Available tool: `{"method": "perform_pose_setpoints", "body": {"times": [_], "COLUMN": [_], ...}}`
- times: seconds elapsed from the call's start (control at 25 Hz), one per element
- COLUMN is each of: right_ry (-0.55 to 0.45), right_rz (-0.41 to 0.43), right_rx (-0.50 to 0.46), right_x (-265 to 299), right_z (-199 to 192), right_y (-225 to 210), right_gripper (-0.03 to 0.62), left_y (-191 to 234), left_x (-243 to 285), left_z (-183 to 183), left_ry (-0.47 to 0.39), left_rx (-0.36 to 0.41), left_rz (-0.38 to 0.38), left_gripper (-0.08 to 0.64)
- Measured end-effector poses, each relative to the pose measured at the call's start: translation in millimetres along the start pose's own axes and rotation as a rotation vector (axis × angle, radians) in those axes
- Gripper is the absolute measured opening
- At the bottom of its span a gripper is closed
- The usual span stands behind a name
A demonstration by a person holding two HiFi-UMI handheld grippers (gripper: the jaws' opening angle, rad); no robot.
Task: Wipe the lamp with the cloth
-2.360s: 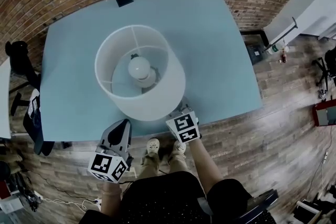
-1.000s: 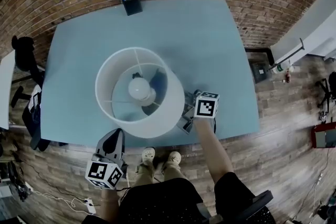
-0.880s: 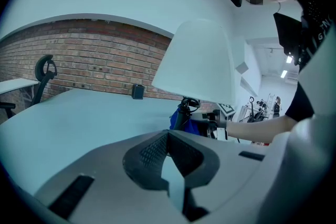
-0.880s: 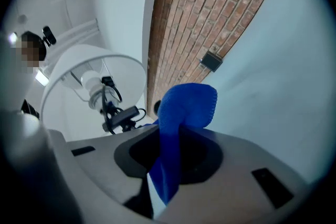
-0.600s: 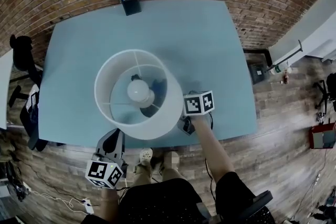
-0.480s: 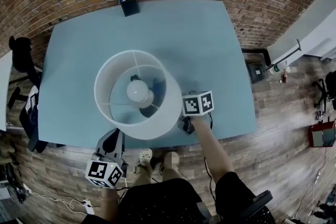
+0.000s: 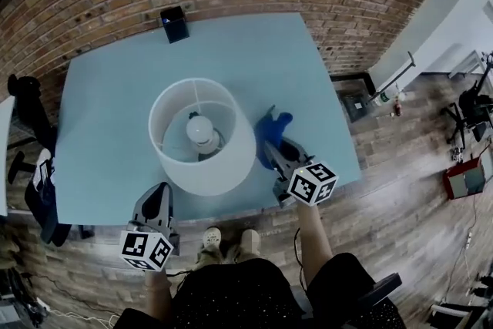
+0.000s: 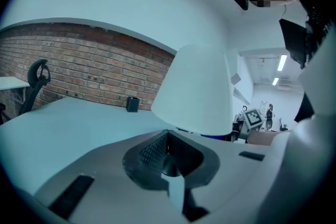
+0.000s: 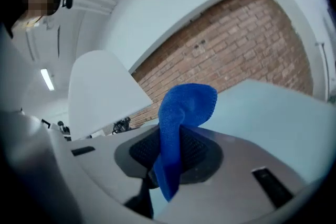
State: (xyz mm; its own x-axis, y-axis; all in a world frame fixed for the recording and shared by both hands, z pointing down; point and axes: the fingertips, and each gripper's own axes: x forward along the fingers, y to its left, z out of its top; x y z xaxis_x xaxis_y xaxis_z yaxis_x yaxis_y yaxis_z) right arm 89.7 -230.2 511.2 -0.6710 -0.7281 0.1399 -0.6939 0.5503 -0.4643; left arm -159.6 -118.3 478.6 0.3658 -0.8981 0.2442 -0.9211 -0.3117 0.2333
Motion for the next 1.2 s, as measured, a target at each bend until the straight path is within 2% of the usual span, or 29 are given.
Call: {"method": "perform_pose_setpoints", "body": {"times": [0.16, 0.32, 0.48, 0.72, 1.2], "right_ry": [-0.103, -0.125, -0.138, -0.076, -0.062], "right_rz": [-0.096, -0.156, -0.163, -0.148, -0.143], "right_rx": [-0.224, -0.315, -0.318, -0.369, -0.329], "right_x": [-45.4, -75.0, -81.1, -73.6, -75.9], "right_z": [36.3, 27.2, 12.1, -1.8, -9.5], "right_y": [34.1, 62.5, 80.7, 98.9, 104.2], "right_gripper": [0.080, 0.080, 0.078, 0.075, 0.075], "left_y": [11.7, 10.1, 4.7, 2.0, 3.2], "left_x": [-9.0, -15.2, -16.4, -19.0, -18.5], "left_z": [34.8, 44.2, 38.8, 32.2, 28.0], "left_ry": [-0.093, -0.129, -0.121, -0.091, -0.089], "left_rx": [0.039, 0.040, 0.041, 0.063, 0.057], "left_rz": [0.003, -0.011, -0.051, -0.072, -0.093], "left_gripper": [0.008, 0.009, 0.009, 0.008, 0.009]}}
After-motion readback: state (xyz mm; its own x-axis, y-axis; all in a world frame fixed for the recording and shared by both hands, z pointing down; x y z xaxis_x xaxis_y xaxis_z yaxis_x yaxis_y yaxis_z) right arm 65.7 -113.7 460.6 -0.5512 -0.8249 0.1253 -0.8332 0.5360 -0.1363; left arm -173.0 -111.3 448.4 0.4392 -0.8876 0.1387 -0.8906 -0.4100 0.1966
